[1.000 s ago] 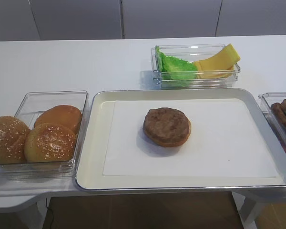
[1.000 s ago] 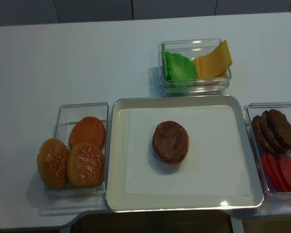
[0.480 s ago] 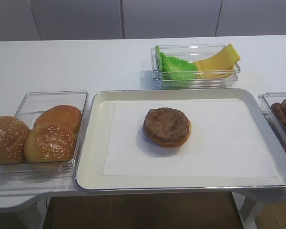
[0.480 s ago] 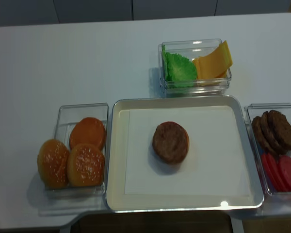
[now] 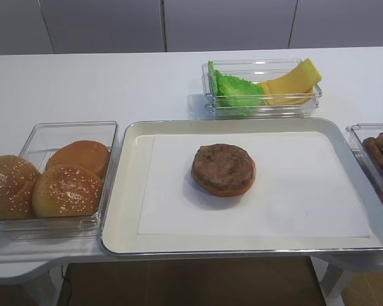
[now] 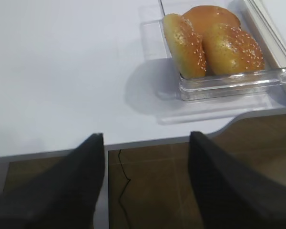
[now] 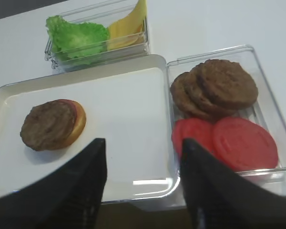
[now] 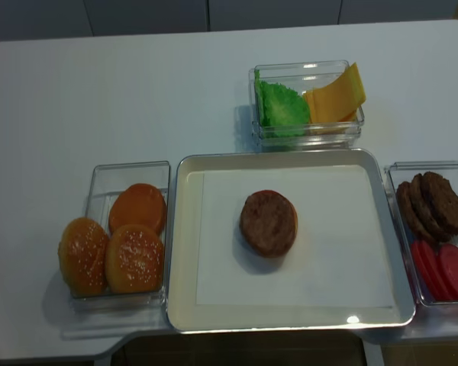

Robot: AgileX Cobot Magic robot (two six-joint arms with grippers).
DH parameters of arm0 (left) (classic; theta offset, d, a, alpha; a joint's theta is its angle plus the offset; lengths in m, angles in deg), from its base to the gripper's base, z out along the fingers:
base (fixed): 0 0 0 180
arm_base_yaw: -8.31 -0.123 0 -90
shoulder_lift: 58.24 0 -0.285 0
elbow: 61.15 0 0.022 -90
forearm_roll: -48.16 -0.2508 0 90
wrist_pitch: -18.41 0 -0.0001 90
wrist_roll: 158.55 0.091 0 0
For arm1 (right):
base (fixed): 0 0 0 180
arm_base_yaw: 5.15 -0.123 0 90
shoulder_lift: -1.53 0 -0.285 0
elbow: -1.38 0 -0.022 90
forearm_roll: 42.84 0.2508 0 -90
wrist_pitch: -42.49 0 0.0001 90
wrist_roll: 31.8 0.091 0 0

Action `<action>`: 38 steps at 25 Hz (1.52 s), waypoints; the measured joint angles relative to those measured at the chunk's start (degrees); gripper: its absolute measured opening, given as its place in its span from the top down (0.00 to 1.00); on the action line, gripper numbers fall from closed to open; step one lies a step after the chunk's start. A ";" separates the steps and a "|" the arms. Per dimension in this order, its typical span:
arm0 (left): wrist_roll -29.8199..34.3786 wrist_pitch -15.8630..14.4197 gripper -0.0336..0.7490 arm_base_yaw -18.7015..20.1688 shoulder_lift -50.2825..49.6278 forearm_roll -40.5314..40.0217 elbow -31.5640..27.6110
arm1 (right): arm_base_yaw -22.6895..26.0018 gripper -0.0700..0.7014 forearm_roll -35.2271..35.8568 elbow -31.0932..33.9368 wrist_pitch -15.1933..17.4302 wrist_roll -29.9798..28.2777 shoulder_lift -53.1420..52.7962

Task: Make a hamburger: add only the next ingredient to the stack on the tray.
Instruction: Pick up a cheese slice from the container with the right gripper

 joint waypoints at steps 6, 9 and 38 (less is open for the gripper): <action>0.00 0.00 0.43 0.00 0.00 0.00 0.00 | 0.00 0.42 2.71 -4.37 -5.30 -0.17 16.70; 0.00 0.00 0.43 0.00 0.00 0.00 0.00 | 0.00 0.42 4.39 -8.69 -6.84 -2.86 24.81; 0.00 0.00 0.43 0.00 0.00 0.00 0.00 | 4.49 0.46 15.72 -50.64 -4.53 -15.77 84.19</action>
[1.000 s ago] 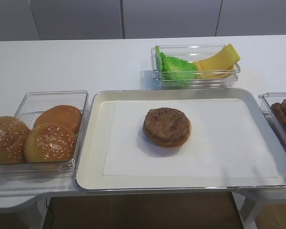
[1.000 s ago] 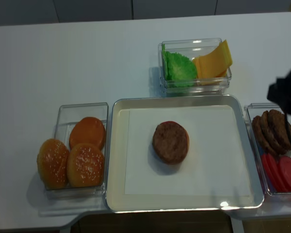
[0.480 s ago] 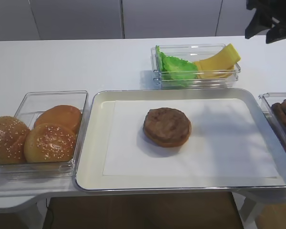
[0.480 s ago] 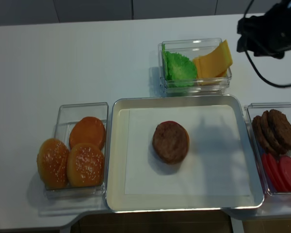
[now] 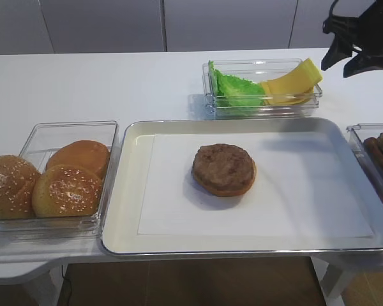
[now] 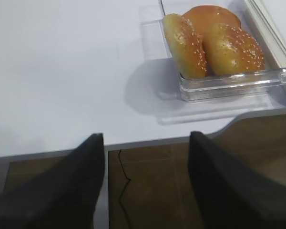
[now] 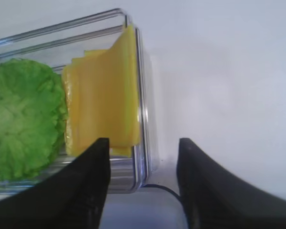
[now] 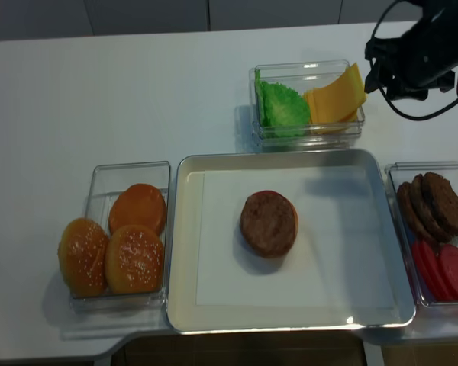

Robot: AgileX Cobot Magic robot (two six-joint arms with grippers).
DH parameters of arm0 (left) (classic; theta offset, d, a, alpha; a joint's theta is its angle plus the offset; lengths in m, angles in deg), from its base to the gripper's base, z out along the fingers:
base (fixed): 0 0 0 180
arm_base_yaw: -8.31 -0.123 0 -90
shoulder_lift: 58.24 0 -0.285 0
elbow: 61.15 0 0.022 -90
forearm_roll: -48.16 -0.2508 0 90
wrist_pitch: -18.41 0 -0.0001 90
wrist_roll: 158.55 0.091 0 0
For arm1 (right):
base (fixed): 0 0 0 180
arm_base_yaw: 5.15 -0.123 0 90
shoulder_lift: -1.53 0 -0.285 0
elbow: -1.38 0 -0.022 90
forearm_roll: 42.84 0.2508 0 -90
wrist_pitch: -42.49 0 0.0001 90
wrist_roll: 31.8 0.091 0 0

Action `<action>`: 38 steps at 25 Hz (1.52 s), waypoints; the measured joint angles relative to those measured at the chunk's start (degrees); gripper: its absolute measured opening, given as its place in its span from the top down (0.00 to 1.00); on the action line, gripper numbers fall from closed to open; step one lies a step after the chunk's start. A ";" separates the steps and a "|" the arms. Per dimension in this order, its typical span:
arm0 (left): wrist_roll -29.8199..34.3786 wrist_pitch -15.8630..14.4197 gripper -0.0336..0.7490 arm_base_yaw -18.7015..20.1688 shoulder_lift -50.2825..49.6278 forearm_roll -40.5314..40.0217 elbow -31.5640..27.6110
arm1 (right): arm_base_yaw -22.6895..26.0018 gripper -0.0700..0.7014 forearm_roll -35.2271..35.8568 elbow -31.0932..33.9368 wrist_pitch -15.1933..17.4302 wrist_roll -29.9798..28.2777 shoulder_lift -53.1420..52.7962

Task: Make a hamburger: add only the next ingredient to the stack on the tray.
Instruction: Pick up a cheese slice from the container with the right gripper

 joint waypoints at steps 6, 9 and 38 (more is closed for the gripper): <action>0.00 0.00 0.43 0.00 0.00 0.00 0.00 | 2.21 0.48 8.65 0.00 0.12 -6.92 2.40; 0.00 0.00 0.43 0.00 0.00 0.00 0.00 | 2.21 0.48 10.33 0.00 0.20 -7.84 3.24; 0.00 0.00 0.43 0.00 0.00 0.00 0.00 | 2.27 0.89 16.03 -0.11 0.01 -12.43 5.35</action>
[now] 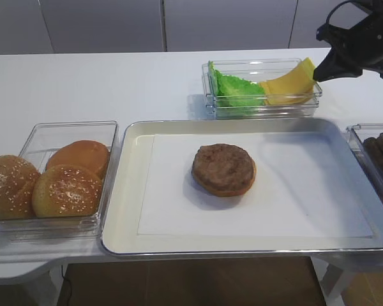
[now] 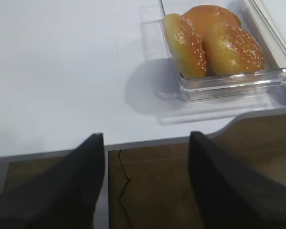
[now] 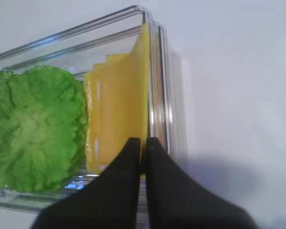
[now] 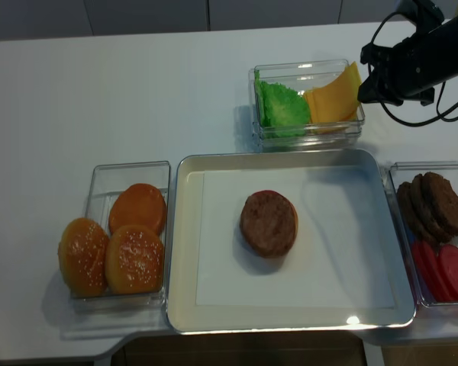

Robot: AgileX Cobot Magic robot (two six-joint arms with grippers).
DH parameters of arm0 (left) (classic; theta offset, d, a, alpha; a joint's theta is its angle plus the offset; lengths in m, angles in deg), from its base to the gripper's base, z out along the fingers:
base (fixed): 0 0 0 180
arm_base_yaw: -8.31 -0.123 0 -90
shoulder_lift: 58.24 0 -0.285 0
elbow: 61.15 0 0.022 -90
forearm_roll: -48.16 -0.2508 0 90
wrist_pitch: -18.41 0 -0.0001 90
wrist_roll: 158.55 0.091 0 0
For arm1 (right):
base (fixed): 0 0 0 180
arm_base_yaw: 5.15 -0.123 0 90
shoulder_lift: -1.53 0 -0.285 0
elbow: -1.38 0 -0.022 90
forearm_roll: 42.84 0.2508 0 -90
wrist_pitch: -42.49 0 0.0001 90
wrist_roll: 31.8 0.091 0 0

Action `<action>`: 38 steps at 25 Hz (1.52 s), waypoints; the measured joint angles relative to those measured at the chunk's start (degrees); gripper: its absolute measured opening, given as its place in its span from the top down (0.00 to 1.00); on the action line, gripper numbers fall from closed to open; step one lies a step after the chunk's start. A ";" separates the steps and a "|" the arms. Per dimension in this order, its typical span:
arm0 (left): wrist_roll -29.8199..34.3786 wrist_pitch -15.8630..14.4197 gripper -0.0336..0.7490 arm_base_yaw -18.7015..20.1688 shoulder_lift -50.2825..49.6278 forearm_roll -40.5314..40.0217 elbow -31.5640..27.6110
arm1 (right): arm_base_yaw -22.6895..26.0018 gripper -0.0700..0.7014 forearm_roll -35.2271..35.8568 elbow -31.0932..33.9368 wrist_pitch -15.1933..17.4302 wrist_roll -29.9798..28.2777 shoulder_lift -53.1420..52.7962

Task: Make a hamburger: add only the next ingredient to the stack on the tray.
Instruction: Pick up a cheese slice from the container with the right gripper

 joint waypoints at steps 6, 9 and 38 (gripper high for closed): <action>0.00 0.00 0.43 0.00 0.00 0.00 0.00 | 0.00 0.89 0.34 0.00 0.00 -0.89 0.00; 0.00 0.00 0.43 0.00 0.00 0.00 0.00 | 0.00 0.89 0.34 0.00 0.00 -1.17 -0.26; 0.00 0.00 0.43 0.00 0.00 0.00 0.00 | -0.78 0.89 -0.12 0.00 7.69 -1.75 -17.52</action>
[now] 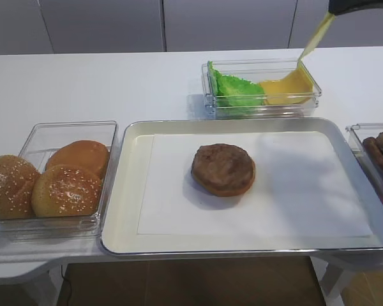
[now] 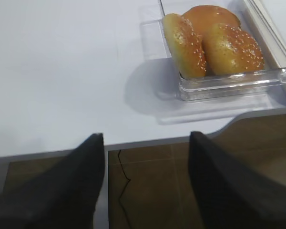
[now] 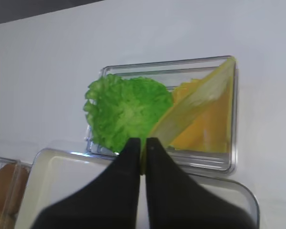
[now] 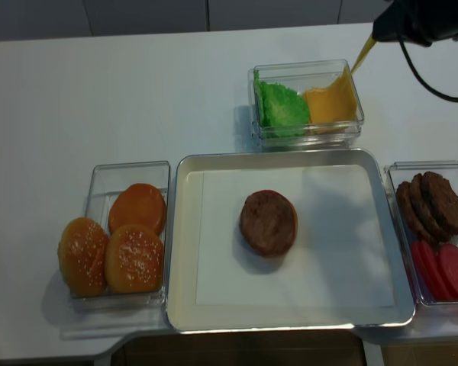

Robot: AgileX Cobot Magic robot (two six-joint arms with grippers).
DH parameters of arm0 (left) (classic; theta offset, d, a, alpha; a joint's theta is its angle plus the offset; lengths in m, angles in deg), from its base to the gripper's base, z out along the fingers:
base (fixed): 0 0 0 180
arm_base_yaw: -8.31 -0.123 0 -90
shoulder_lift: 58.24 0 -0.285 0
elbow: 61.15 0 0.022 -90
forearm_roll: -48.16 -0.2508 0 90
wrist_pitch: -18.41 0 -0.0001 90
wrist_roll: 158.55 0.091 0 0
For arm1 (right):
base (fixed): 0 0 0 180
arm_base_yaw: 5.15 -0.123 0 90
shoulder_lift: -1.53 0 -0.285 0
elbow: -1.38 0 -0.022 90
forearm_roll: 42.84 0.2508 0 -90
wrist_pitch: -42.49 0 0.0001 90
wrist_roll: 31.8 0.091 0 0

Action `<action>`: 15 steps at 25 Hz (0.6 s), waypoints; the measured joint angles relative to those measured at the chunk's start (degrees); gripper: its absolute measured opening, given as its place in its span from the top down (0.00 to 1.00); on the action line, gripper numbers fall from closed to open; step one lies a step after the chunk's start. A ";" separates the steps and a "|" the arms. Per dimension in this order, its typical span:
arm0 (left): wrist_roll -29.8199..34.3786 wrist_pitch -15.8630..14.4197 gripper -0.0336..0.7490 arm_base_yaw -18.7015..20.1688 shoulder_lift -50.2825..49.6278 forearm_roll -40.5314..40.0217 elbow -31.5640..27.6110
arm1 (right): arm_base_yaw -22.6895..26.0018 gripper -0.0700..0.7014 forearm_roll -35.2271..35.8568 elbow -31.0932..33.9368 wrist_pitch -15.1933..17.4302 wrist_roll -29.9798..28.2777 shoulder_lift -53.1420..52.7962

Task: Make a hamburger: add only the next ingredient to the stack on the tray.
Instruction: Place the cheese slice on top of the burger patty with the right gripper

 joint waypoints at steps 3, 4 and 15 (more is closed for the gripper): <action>0.00 0.00 0.43 0.00 0.00 0.00 0.00 | -1.85 0.89 -0.90 0.00 2.09 0.13 -2.68; 0.00 0.00 0.43 0.00 0.00 0.00 0.00 | -2.57 0.89 -1.24 0.22 2.48 0.22 -3.54; 0.00 0.00 0.43 0.00 0.00 0.00 0.00 | -11.54 0.89 -3.60 13.81 4.40 2.75 -15.60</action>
